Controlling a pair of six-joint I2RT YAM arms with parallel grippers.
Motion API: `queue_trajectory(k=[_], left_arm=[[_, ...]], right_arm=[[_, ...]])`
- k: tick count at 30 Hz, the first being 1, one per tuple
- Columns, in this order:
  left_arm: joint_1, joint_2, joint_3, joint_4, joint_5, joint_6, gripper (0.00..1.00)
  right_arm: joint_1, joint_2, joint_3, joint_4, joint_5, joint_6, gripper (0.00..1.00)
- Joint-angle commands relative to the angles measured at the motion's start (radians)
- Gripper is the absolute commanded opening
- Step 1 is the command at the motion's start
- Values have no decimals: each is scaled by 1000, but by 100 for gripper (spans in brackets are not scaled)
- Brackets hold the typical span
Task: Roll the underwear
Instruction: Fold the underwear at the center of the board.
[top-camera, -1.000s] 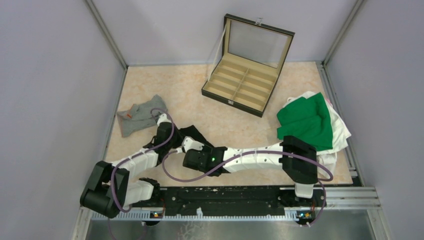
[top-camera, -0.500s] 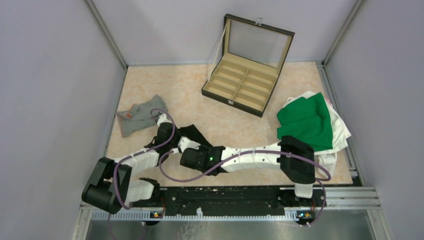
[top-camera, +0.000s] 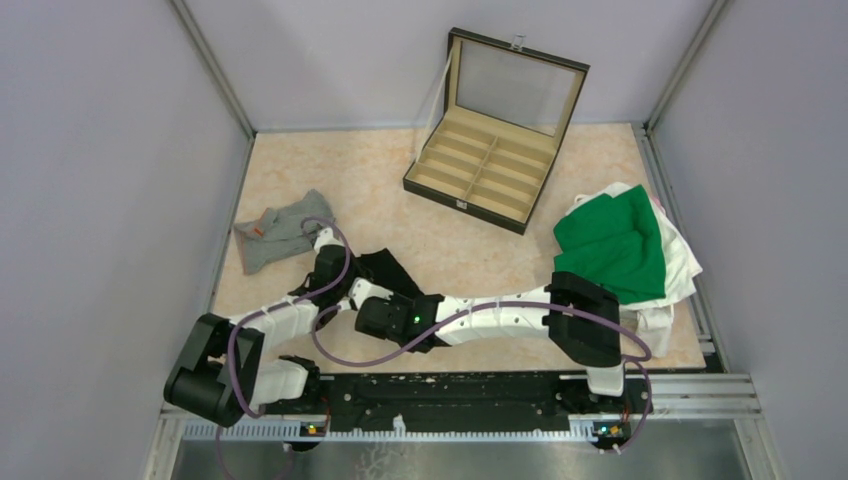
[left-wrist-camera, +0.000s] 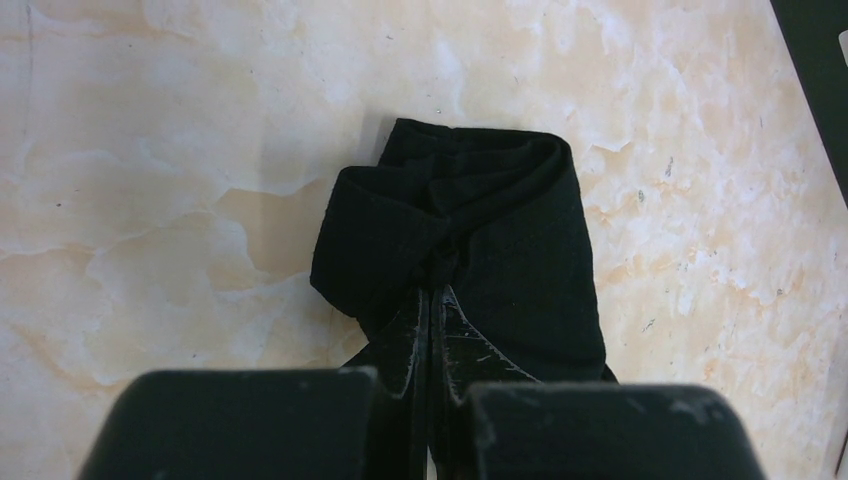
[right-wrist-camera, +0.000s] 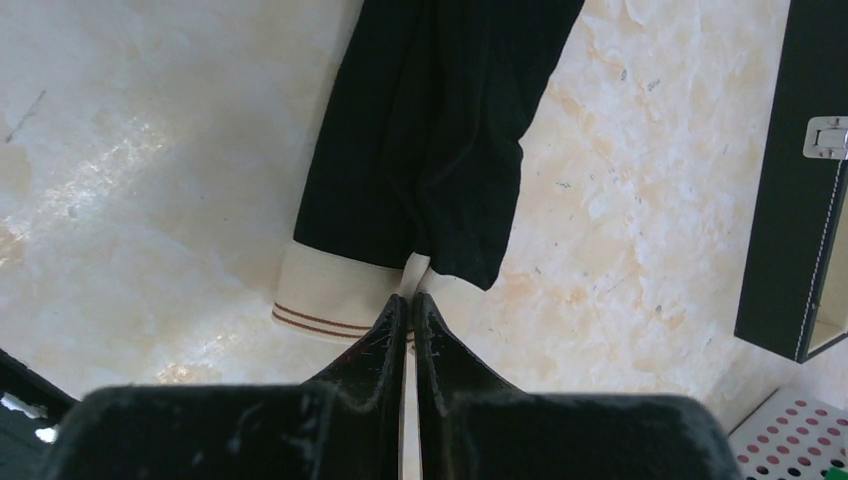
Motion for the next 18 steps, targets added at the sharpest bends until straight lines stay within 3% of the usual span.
queue_trajectory(k=[1, 18], left_arm=[[7, 19, -13, 11, -17, 15, 0], [6, 20, -3, 1, -22, 21, 0]], right_arm=[[16, 18, 40, 59, -38, 16, 0], [16, 65, -40, 164, -128, 60, 0]])
